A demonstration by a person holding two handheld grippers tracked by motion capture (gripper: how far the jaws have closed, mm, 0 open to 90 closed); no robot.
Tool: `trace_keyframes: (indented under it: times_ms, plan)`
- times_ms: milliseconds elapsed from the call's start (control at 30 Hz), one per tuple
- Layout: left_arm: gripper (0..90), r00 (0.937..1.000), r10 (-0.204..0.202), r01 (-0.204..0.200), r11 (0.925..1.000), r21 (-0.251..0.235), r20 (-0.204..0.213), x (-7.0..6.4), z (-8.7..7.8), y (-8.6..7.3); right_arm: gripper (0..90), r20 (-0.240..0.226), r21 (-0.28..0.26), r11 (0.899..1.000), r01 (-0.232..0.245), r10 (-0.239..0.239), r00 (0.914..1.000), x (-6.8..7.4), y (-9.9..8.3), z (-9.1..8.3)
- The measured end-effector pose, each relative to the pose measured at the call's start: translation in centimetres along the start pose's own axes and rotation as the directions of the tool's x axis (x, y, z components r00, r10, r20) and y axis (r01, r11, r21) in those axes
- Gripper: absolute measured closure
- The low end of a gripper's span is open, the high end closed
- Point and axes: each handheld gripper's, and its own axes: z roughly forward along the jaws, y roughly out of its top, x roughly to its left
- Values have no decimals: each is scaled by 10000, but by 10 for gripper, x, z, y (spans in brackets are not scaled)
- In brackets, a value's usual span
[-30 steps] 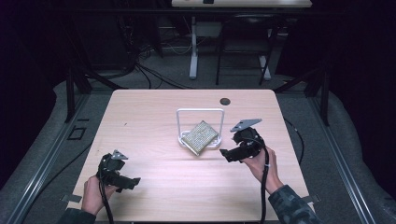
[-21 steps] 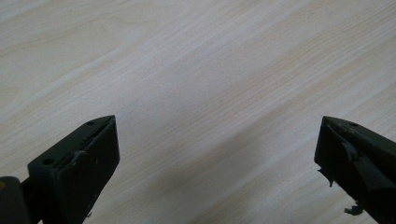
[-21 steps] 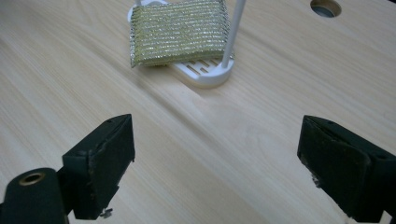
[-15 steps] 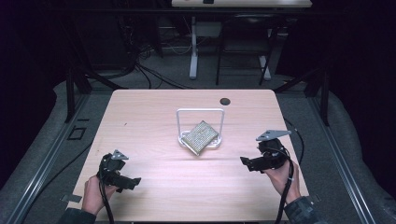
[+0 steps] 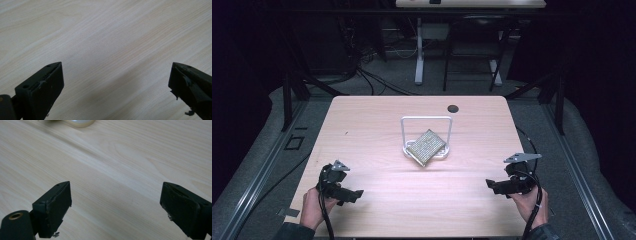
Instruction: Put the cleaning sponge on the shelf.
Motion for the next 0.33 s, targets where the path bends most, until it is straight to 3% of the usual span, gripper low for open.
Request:
trace_keyframes:
  times_ms: [200, 333]
  plan:
    - [2, 10000, 14, -14, 10000, -48, -26, -1, -1, 0, 98, 106, 109, 9999, 49, -50, 9999, -2, -2, -1]
    - [2, 10000, 8, -8, 10000, -99, 34, 0, 0, 1, 94, 237, -95, 9999, 86, -84, 9997, -5, -2, -3]
